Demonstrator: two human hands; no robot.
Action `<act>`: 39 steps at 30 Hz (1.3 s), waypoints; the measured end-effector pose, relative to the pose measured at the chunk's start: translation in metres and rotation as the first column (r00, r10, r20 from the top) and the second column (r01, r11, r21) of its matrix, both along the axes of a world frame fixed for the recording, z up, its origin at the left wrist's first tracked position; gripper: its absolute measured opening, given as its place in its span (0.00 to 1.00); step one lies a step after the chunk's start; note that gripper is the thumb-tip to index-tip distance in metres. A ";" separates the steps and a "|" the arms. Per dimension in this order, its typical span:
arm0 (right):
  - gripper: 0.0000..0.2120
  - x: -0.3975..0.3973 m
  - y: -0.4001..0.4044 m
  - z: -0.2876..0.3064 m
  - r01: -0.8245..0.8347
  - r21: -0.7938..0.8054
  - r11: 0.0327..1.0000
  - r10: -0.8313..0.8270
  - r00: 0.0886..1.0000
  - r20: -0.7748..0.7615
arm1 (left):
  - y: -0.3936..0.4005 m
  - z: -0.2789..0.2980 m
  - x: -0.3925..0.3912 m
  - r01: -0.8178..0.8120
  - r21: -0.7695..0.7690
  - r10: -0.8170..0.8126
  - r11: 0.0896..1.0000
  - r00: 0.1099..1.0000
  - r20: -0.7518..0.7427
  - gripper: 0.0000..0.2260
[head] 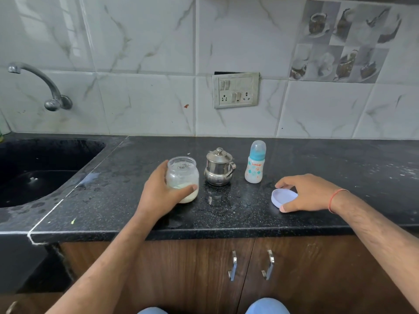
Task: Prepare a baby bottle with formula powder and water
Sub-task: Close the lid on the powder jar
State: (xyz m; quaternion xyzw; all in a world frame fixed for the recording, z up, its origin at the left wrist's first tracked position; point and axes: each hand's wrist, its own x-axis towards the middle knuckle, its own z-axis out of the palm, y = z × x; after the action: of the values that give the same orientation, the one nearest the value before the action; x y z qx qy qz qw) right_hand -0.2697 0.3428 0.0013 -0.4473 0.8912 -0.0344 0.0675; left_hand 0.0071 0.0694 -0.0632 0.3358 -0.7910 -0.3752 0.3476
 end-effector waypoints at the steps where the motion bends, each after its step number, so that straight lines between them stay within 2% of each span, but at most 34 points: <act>1: 0.35 0.005 -0.002 0.000 -0.025 -0.043 0.999 0.027 0.998 0.051 | 0.005 -0.001 0.000 0.051 -0.020 -0.051 0.998 0.999 0.013 0.37; 2: 0.35 0.011 -0.004 0.002 -0.054 -0.089 0.995 0.063 0.992 0.106 | 0.009 -0.003 0.000 0.096 -0.041 -0.095 0.994 0.995 0.032 0.30; 4: 0.36 0.028 -0.012 0.005 -0.114 -0.186 0.976 0.150 0.970 0.190 | 0.012 -0.005 0.000 0.159 -0.056 -0.158 0.986 0.987 0.028 0.26; 5: 0.37 0.037 -0.017 0.007 -0.141 -0.235 0.962 0.194 0.956 0.219 | 0.012 -0.007 0.001 0.173 -0.039 -0.172 0.984 0.985 0.014 0.27; 8: 0.38 0.067 -0.035 0.018 -0.218 -0.381 0.899 0.332 0.906 0.263 | 0.008 -0.012 0.004 0.198 0.029 -0.198 0.980 0.980 -0.004 0.39; 10: 0.36 0.083 -0.050 0.024 -0.247 -0.479 0.842 0.404 0.877 0.258 | 0.007 -0.016 0.005 0.206 0.045 -0.206 0.977 0.979 -0.010 0.42; 14: 0.24 0.099 -0.083 0.029 -0.114 -0.729 0.675 0.488 0.810 0.325 | 0.006 -0.018 0.005 0.220 0.069 -0.217 0.973 0.975 -0.045 0.43; 17: 0.23 0.104 -0.105 0.030 -0.020 -0.793 0.609 0.451 0.832 0.325 | 0.005 -0.018 0.005 0.234 0.078 -0.231 0.969 0.972 -0.046 0.44; 19: 0.23 0.106 -0.117 0.030 -0.014 -0.798 0.602 0.421 0.855 0.303 | 0.005 -0.019 0.005 0.240 0.069 -0.237 0.968 0.970 -0.046 0.44; 22: 0.22 0.103 -0.131 0.025 -0.041 -0.755 0.655 0.406 0.862 0.306 | 0.002 -0.021 0.004 0.240 0.071 -0.237 0.968 0.970 -0.050 0.44; 28: 0.20 0.105 -0.145 0.028 -0.262 -0.549 0.794 0.385 0.915 0.119 | -0.002 -0.023 0.002 0.230 0.083 -0.227 0.970 0.973 -0.047 0.43; 32: 0.28 0.106 -0.154 0.054 -0.402 -0.340 0.850 0.460 0.882 0.105 | -0.003 -0.024 0.002 0.227 0.092 -0.223 0.970 0.974 -0.044 0.41; 36: 0.37 0.112 -0.166 0.082 -0.540 -0.085 0.837 0.545 0.838 0.045 | -0.003 -0.024 0.002 0.229 0.106 -0.225 0.968 0.973 -0.043 0.41; 39: 0.38 0.118 -0.180 0.098 -0.602 0.093 0.793 0.599 0.799 0.062 | -0.003 -0.023 0.003 0.237 0.108 -0.233 0.965 0.971 -0.048 0.41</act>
State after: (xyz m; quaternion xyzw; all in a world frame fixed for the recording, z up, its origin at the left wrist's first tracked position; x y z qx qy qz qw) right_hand -0.1519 0.1625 0.0997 -0.7018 0.7028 0.0305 0.1123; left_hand 0.0098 0.0669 -0.0865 0.2520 -0.7965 -0.4639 0.2947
